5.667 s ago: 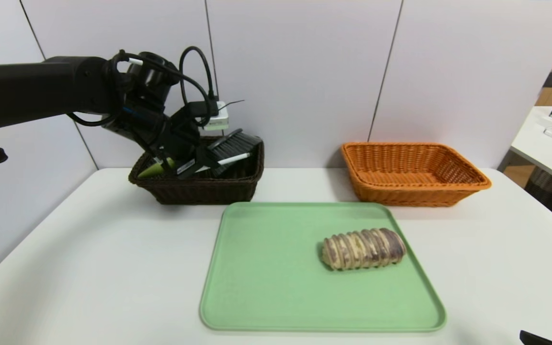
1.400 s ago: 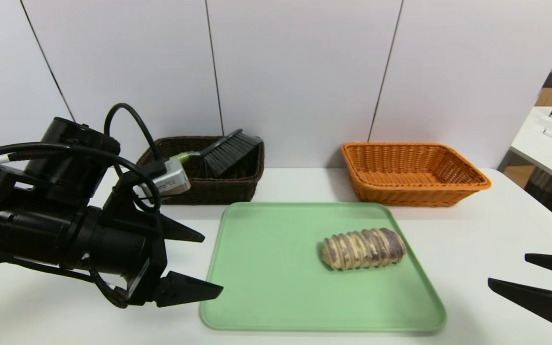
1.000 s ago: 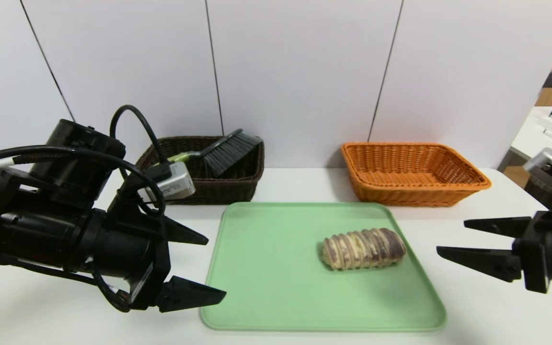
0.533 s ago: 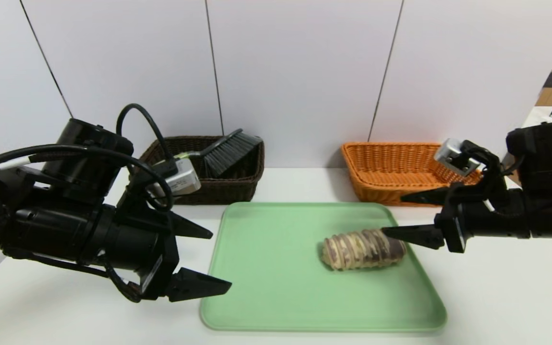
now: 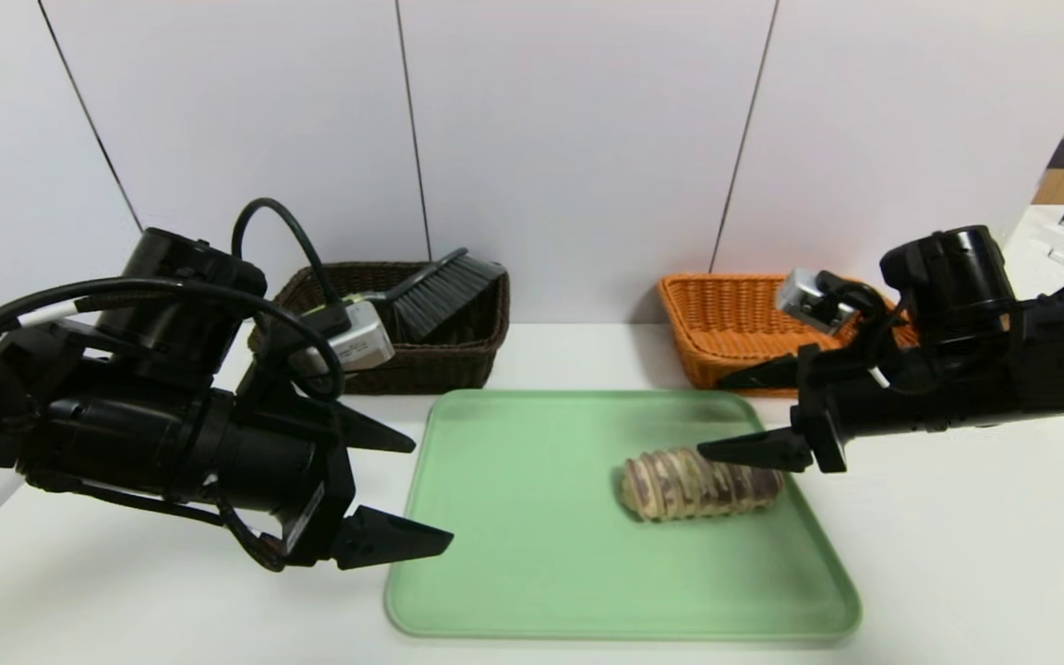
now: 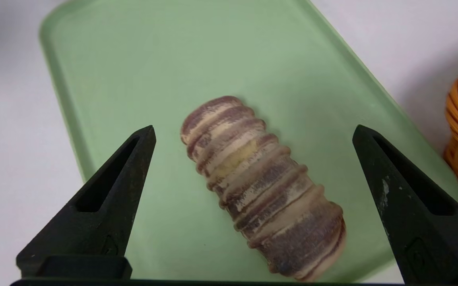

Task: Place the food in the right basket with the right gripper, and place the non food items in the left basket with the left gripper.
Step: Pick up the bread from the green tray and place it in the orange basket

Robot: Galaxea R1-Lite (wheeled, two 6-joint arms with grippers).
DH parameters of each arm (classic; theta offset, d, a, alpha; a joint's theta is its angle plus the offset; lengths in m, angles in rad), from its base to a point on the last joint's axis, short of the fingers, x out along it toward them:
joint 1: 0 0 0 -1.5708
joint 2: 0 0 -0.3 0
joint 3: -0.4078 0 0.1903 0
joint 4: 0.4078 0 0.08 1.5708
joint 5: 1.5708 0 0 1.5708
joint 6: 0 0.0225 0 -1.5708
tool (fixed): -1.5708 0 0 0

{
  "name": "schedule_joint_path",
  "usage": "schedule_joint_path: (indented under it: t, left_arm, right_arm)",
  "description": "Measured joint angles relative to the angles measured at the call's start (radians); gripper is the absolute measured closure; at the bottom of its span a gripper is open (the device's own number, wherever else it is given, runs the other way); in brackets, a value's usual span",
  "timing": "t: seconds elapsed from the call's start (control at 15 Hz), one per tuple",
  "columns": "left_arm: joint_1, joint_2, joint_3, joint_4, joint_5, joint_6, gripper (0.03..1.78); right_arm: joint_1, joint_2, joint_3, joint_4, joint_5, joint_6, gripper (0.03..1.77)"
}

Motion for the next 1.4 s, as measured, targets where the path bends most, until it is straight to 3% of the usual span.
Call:
schedule_joint_path:
  t: [0.2,0.53,1.4]
  left_arm:
    - [0.000,0.010,0.000,-0.019,0.000,0.000,0.12]
    - [0.001,0.028,0.000,-0.021,0.000,0.001,0.12]
    - [0.002,0.045,0.003,-0.041,0.000,0.002,0.12]
  right_arm:
    - [0.003,0.036,-0.072,0.147,0.010,-0.099,0.09]
    - [0.004,0.108,-0.182,0.381,0.016,-0.335,0.09]
    - [0.026,0.240,-0.217,0.373,-0.019,-0.470,0.09]
